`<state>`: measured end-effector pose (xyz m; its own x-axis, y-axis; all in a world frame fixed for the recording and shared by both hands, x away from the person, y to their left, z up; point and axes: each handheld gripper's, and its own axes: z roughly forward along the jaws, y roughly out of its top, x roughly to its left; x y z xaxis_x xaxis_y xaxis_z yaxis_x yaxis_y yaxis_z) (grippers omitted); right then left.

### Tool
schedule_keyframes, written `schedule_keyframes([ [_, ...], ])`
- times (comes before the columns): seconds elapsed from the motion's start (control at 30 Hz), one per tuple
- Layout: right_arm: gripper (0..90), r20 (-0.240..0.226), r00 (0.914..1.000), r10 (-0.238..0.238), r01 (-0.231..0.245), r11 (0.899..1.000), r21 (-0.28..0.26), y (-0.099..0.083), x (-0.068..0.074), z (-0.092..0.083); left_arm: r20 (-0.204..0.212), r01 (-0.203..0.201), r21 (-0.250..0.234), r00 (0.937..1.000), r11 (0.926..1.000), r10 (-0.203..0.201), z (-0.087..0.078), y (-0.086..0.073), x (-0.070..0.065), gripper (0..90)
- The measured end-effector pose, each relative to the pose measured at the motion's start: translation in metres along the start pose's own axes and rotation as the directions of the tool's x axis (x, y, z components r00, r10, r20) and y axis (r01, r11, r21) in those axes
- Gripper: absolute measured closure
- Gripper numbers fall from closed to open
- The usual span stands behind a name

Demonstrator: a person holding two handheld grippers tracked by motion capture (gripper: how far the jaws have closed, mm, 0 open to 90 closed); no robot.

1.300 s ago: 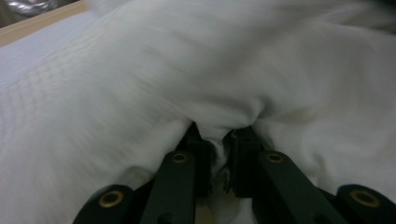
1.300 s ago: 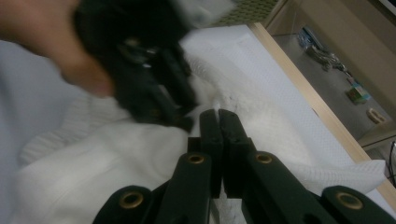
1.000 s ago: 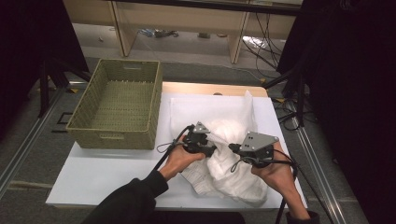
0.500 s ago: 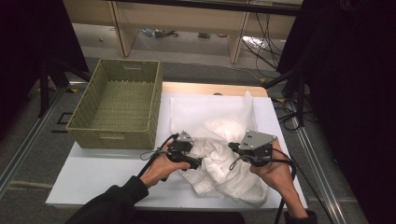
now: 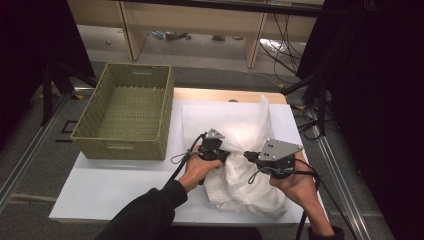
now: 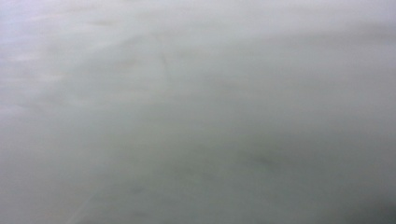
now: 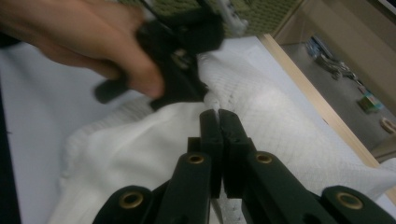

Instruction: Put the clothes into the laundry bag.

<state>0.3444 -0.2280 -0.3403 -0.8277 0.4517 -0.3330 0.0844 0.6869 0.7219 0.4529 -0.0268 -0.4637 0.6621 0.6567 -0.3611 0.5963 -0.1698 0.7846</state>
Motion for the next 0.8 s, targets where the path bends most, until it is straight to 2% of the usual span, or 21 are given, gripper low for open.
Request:
schedule_keyframes([
  [0.03,90.0,-0.003,0.9999,-0.017,0.017,1.0,0.0,0.002,0.001,-0.001,-0.01,0.03,0.001,0.9995,0.9996,-0.03,0.002,-0.001,0.004,79.8],
  [0.07,90.0,-0.002,0.9998,-0.021,0.021,1.0,0.006,0.003,0.003,0.0,-0.015,0.028,0.003,0.9995,0.9996,-0.028,0.002,-0.002,0.005,77.0],
  [0.13,90.0,0.011,0.9997,-0.023,0.022,0.999,0.035,-0.001,0.003,0.004,-0.031,-0.004,0.022,0.9995,0.9998,0.004,-0.003,-0.003,0.003,66.7],
  [0.2,90.0,0.01,0.9999,-0.001,0.0,0.999,0.046,-0.007,-0.001,0.009,-0.028,-0.047,0.075,0.9984,0.9961,0.05,-0.014,-0.003,0.0,54.4],
  [0.27,90.0,0.013,0.9999,0.009,-0.009,0.999,0.048,-0.012,-0.004,0.01,-0.037,-0.091,0.098,0.9948,0.9911,0.095,-0.035,-0.006,-0.005,45.7],
  [0.3,90.0,0.018,0.9998,0.011,-0.012,0.999,0.05,-0.013,-0.005,0.01,-0.021,-0.11,0.098,0.9934,0.989,0.113,-0.044,-0.008,-0.007,42.3],
  [0.33,90.0,0.021,0.9995,0.022,-0.023,0.998,0.05,-0.013,-0.005,0.01,0.003,-0.106,0.097,0.9943,0.9896,0.107,-0.054,-0.011,-0.009,39.0],
  [0.37,90.0,0.02,0.9997,0.016,-0.017,0.999,0.048,-0.014,-0.007,0.01,0.052,-0.106,0.105,0.9935,0.9888,0.101,-0.062,-0.014,-0.011,36.8],
  [0.4,90.0,0.028,0.9994,0.022,-0.023,0.999,0.049,-0.013,-0.008,0.01,0.107,-0.105,0.118,0.9899,0.9874,0.093,-0.069,-0.017,-0.014,35.1],
  [0.43,90.0,0.032,0.9992,0.025,-0.027,0.999,0.047,-0.013,-0.008,0.01,0.136,-0.098,0.117,0.9873,0.9883,0.082,-0.075,-0.02,-0.019,32.4],
  [0.47,90.0,0.03,0.9993,0.022,-0.024,0.999,0.045,-0.013,-0.008,0.011,0.146,-0.093,0.117,0.9864,0.9888,0.075,-0.078,-0.023,-0.025,28.8],
  [0.53,90.0,0.027,0.9993,0.025,-0.026,0.998,0.05,-0.014,-0.008,0.012,0.183,-0.094,0.13,0.9806,0.987,0.069,-0.077,-0.027,-0.039,21.9],
  [0.6,90.0,0.031,0.9993,0.019,-0.02,0.999,0.05,-0.013,-0.009,0.014,0.236,-0.116,0.143,0.9684,0.983,0.08,-0.072,-0.03,-0.053,21.0],
  [0.67,90.0,0.028,0.9993,0.025,-0.026,0.998,0.052,-0.014,-0.008,0.014,0.258,-0.159,0.166,0.9596,0.9732,0.113,-0.061,-0.035,-0.069,18.9],
  [0.7,90.0,0.028,0.9991,0.033,-0.035,0.998,0.056,-0.015,-0.009,0.013,0.26,-0.17,0.178,0.958,0.9693,0.12,-0.055,-0.037,-0.073,17.0],
  [0.77,90.0,0.017,0.9993,0.034,-0.035,0.998,0.045,-0.015,-0.011,0.014,0.217,-0.193,0.188,0.9645,0.9631,0.151,-0.039,-0.038,-0.075,21.1],
  [0.8,90.0,0.02,0.999,0.04,-0.041,0.998,0.047,-0.016,-0.011,0.014,0.194,-0.173,0.186,0.9715,0.9673,0.137,-0.031,-0.038,-0.073,27.0],
])
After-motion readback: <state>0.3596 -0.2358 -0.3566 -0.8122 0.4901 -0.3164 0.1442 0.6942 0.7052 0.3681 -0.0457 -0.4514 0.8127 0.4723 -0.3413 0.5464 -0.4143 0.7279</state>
